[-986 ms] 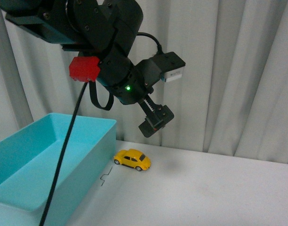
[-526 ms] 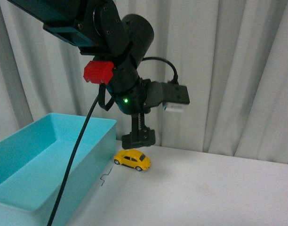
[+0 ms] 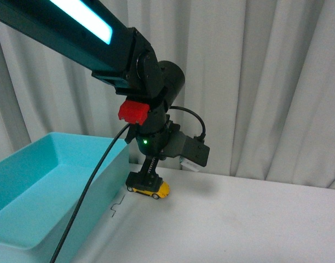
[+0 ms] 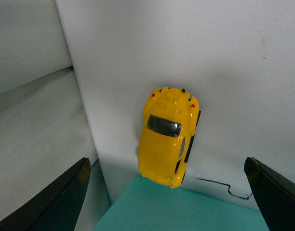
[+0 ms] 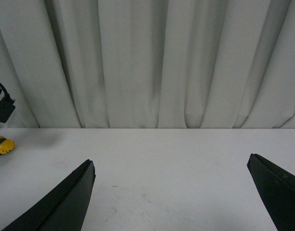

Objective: Wind up and store yellow beetle toy

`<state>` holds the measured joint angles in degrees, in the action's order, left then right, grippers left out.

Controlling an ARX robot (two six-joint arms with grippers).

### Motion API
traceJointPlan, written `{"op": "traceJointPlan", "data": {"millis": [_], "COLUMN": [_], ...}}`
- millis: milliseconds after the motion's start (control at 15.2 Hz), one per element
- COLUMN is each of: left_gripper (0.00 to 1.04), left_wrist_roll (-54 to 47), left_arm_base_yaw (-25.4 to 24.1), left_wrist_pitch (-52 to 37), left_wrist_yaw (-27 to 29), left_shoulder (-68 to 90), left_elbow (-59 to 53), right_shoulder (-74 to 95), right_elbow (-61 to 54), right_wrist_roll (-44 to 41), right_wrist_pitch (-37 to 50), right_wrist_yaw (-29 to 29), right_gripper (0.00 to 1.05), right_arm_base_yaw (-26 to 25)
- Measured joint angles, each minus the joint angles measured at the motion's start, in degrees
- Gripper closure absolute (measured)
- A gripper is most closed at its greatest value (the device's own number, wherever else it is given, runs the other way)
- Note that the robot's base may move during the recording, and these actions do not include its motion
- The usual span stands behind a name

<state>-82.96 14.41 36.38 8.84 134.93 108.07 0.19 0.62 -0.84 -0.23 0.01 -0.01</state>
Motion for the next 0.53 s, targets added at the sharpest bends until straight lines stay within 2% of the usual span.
{"op": "traceJointPlan", "data": {"millis": [526], "left_gripper": [0.07], "left_wrist_roll": [3.17], "left_arm_base_yaw": [-2.78], "left_wrist_pitch": [1.14], "left_wrist_yaw": [0.96], "left_shoulder": [10.69], "left_elbow": [8.13], "right_shoulder": [0.0], "right_elbow": [0.0], "right_wrist_roll": [0.0], "right_wrist_pitch": [0.0], "right_wrist_yaw": [0.0], "right_gripper": [0.07], "right_arm_base_yaw": [0.0]}}
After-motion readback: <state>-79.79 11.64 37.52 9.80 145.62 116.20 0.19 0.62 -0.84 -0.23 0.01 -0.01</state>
